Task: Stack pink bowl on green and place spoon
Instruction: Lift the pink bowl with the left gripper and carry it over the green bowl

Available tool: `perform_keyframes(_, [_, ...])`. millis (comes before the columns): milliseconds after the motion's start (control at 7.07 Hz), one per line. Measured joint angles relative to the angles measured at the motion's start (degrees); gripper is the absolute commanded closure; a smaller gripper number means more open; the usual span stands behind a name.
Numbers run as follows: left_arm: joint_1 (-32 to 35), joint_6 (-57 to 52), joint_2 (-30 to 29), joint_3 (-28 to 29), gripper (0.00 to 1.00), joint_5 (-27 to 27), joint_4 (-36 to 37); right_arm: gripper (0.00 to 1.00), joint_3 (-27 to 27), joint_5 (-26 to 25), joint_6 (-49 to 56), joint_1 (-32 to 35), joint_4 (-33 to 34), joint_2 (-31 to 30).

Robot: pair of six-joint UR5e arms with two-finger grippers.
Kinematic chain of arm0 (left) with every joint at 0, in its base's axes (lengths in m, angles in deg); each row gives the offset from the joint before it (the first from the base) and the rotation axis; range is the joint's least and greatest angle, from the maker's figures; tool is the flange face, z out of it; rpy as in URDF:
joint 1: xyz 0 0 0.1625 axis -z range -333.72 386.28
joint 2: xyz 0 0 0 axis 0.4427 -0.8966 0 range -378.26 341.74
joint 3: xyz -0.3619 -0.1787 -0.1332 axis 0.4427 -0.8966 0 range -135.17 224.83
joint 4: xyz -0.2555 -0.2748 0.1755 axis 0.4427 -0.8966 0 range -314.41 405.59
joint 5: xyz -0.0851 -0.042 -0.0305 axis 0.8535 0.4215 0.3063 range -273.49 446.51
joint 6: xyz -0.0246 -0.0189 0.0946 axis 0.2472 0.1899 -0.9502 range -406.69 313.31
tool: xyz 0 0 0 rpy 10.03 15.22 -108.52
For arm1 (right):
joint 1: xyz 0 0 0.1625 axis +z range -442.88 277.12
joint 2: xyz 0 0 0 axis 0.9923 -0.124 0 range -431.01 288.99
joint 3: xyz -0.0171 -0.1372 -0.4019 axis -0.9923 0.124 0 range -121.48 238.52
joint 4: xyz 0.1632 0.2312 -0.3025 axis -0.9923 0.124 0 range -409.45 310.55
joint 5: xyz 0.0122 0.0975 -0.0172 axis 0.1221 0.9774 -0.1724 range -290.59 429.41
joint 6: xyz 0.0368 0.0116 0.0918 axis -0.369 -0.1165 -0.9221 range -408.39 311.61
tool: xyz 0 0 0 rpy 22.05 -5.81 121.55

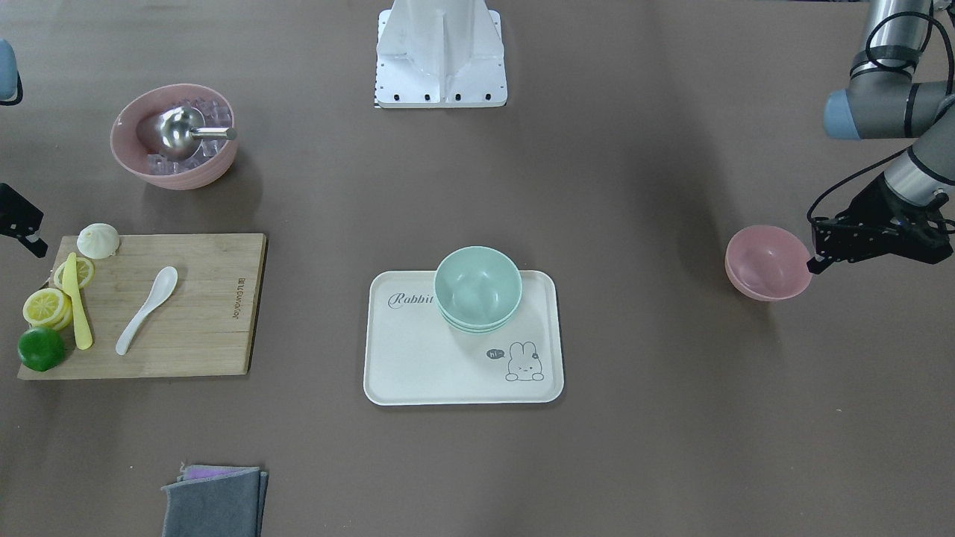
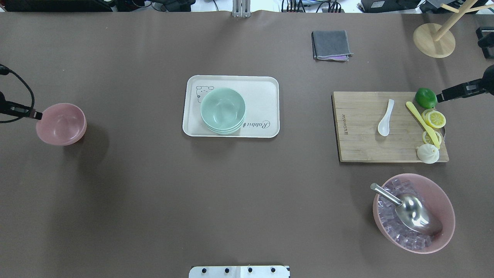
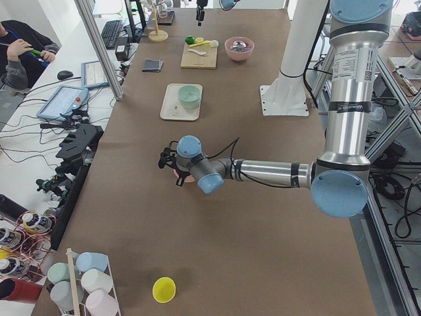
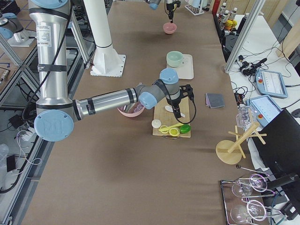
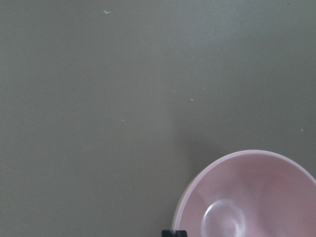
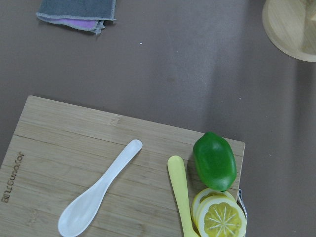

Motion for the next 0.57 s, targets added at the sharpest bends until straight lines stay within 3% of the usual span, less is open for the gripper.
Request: perform_keyframes(566, [0.0,2.7,-2.6,0.9,1.00,-0.3,0.2,0.00,0.1,-0.1,0.0,0.0,0.0,0.1])
